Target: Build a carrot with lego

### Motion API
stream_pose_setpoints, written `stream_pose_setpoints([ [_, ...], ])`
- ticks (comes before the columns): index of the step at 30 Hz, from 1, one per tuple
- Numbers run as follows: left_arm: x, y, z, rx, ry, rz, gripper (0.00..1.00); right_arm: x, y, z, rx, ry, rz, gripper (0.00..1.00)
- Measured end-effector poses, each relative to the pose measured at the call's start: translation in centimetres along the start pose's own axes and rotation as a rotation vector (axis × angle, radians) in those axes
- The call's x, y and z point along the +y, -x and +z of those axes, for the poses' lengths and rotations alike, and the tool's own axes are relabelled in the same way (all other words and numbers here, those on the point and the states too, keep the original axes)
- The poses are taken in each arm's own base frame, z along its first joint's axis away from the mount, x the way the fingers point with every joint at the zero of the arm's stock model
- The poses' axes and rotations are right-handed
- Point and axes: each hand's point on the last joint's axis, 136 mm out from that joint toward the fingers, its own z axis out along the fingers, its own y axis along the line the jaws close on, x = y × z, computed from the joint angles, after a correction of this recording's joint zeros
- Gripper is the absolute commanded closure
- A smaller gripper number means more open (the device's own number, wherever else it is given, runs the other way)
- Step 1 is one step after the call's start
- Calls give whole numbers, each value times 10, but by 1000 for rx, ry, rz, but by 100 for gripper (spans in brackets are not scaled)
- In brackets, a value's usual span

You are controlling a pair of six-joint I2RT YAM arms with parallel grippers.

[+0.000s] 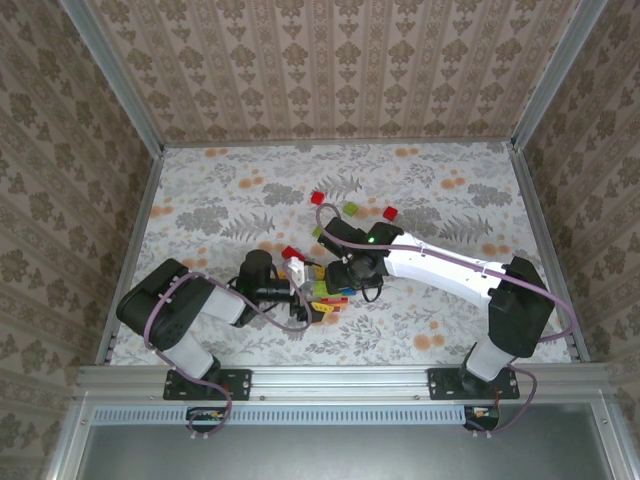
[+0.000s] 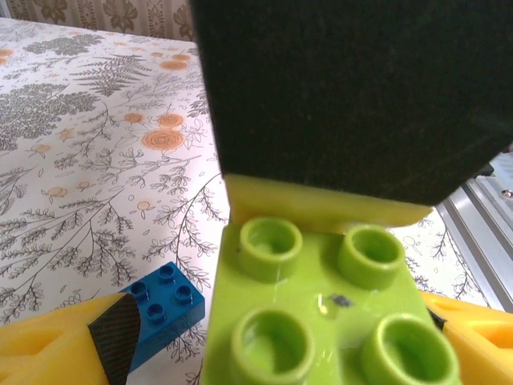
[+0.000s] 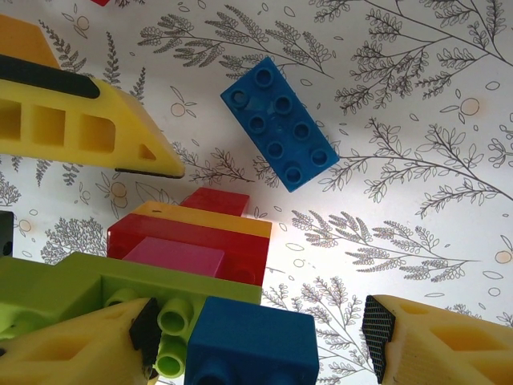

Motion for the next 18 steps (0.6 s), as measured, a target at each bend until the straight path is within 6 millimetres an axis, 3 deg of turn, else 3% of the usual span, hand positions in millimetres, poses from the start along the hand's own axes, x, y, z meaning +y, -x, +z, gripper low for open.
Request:
stream_pose_setpoints([
  [11, 2, 8, 2, -15, -18, 15, 17, 7, 9, -10, -31, 26, -12, 29],
  [18, 0, 8, 3, -16, -27, 15, 27, 5, 11, -22, -60, 32, -11, 29],
])
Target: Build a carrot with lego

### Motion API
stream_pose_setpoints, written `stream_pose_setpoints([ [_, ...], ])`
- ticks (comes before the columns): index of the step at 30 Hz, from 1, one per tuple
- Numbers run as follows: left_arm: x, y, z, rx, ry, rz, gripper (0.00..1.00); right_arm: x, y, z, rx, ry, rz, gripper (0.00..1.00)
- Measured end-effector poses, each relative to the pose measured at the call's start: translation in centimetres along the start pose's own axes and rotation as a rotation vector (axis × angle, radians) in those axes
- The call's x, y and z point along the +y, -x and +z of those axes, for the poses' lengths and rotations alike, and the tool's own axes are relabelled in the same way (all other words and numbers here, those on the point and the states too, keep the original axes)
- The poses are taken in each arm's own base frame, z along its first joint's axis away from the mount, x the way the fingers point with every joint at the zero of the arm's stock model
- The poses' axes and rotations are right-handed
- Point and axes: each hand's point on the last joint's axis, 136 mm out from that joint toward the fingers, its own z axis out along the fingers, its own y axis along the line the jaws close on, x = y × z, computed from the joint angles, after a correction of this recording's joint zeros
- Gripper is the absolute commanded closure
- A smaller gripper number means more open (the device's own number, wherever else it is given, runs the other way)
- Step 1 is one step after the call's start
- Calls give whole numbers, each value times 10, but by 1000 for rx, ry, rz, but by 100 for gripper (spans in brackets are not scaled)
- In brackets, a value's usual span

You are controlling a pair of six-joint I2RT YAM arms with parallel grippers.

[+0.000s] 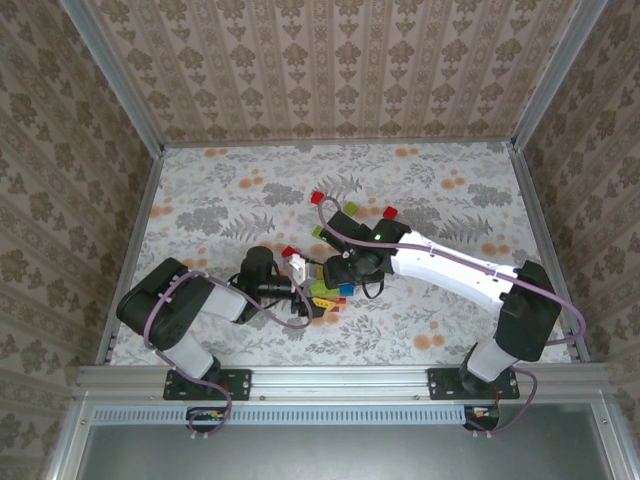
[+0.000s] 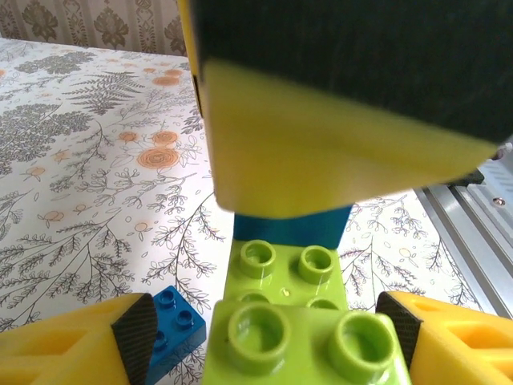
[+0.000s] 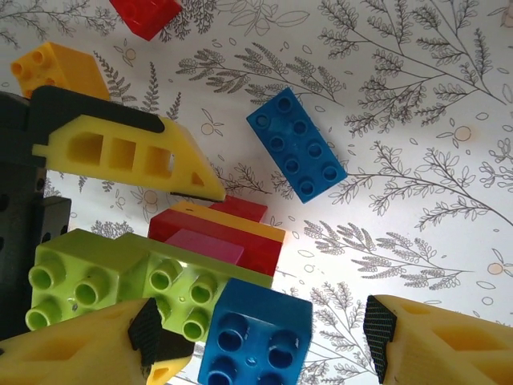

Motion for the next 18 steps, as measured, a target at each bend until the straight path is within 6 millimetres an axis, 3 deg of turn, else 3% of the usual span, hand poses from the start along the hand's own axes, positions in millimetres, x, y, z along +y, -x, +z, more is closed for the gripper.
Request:
stream_pose_setpoints([
  [18, -5, -7, 2, 9, -38, -23, 55, -20, 5, -32, -74, -29, 16, 29],
])
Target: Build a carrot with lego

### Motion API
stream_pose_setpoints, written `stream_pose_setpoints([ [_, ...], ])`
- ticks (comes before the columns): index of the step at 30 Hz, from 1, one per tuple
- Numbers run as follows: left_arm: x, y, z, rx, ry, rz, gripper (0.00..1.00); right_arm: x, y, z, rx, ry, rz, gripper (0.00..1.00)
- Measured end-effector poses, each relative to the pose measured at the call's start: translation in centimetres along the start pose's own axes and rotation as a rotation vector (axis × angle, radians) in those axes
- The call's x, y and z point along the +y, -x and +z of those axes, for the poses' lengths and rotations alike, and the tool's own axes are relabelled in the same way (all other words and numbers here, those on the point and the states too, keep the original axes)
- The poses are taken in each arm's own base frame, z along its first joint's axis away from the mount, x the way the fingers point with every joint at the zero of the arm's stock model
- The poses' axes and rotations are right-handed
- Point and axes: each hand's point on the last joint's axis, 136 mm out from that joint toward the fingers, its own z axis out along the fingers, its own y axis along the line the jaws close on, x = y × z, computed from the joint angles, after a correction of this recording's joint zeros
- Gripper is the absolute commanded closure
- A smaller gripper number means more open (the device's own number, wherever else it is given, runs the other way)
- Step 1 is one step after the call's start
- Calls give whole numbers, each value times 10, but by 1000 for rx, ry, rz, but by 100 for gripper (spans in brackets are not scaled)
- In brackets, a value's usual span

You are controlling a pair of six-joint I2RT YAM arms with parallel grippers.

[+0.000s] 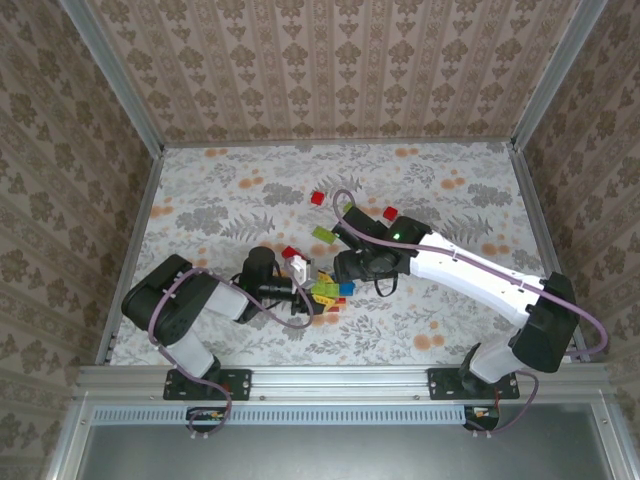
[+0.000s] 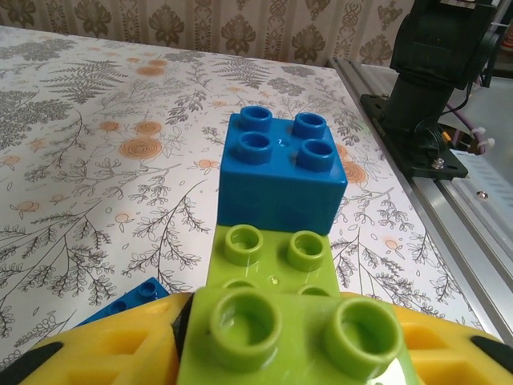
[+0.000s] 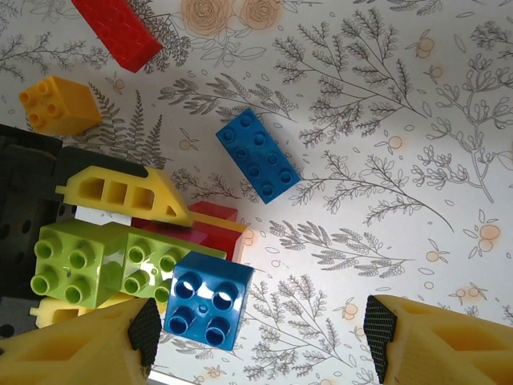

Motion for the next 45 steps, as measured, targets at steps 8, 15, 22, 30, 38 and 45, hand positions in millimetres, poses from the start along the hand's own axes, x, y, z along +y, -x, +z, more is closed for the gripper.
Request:
stream_pose_setpoints([
  [8, -3, 9, -3, -15, -1, 16, 62, -8, 5, -17, -48, 4, -3, 29],
  [15, -3, 7, -4, 5, 10, -40, 67, -18, -2, -20, -56, 5, -2, 29],
  [22, 19, 22, -10, 36, 141, -126, 69, -22, -3, -16, -62, 4, -28, 29],
  [30, 68, 72, -44, 89, 432, -239, 71, -38, 5, -19, -117, 7, -39, 29],
  [38, 97, 87, -131, 107, 705, -446, 68, -51, 10, -30, -185, 15, -58, 29],
  [45, 133, 101, -172, 98, 785, -593, 68, -48, 12, -37, -214, 52, -94, 29],
])
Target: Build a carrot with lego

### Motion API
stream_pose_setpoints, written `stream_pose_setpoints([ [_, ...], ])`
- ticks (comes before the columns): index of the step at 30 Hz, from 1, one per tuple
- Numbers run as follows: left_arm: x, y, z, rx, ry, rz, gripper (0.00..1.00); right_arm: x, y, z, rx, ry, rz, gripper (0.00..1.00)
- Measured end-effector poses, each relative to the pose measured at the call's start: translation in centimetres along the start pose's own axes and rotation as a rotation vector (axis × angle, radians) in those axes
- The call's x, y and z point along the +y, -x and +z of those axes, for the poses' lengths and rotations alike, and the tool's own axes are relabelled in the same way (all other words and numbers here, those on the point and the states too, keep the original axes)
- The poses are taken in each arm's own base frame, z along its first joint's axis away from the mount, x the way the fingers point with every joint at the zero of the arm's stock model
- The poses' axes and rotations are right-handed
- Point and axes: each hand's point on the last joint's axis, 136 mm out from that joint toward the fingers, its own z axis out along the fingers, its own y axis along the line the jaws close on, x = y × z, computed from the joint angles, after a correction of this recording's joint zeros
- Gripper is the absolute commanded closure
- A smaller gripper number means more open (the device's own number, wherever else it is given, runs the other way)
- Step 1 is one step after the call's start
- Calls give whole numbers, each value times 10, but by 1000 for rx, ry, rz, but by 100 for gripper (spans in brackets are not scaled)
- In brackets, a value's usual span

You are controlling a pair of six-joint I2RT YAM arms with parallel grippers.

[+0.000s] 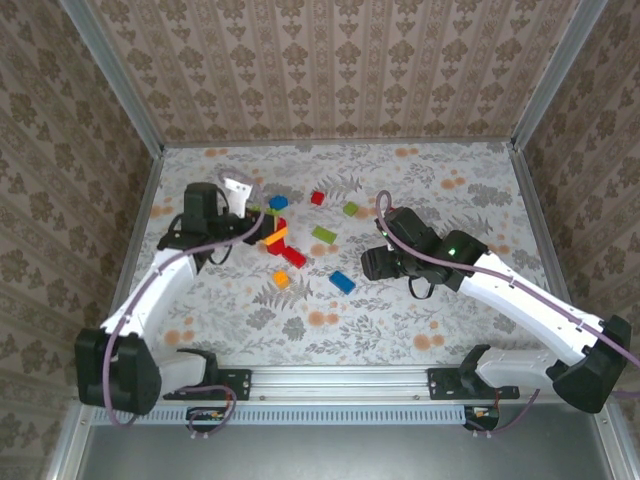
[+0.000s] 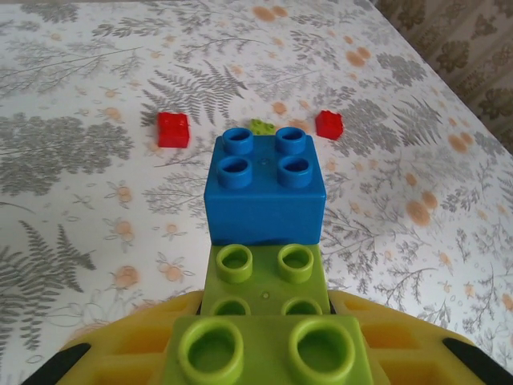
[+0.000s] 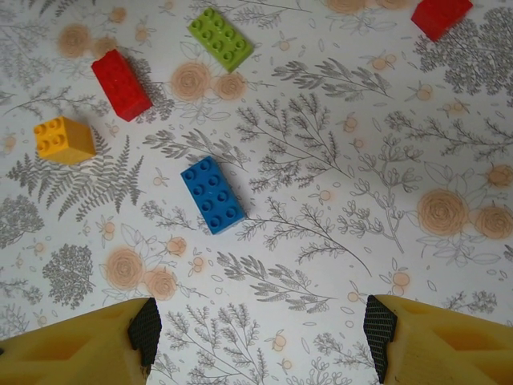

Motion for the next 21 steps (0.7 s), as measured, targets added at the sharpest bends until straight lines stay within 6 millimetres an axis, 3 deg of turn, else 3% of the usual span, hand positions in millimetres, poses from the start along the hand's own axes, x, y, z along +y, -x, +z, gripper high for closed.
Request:
stream_pose_setpoints([
  [9, 93, 35, 22, 94, 42, -211, 68, 9, -3, 7, 4, 54, -21, 29],
  [16, 131, 50, 62, 207, 19, -277, 69, 12, -7, 15, 10, 80, -21, 29],
  [21, 153, 41, 87, 285, 19, -335, 69, 13, -9, 18, 13, 87, -19, 29],
])
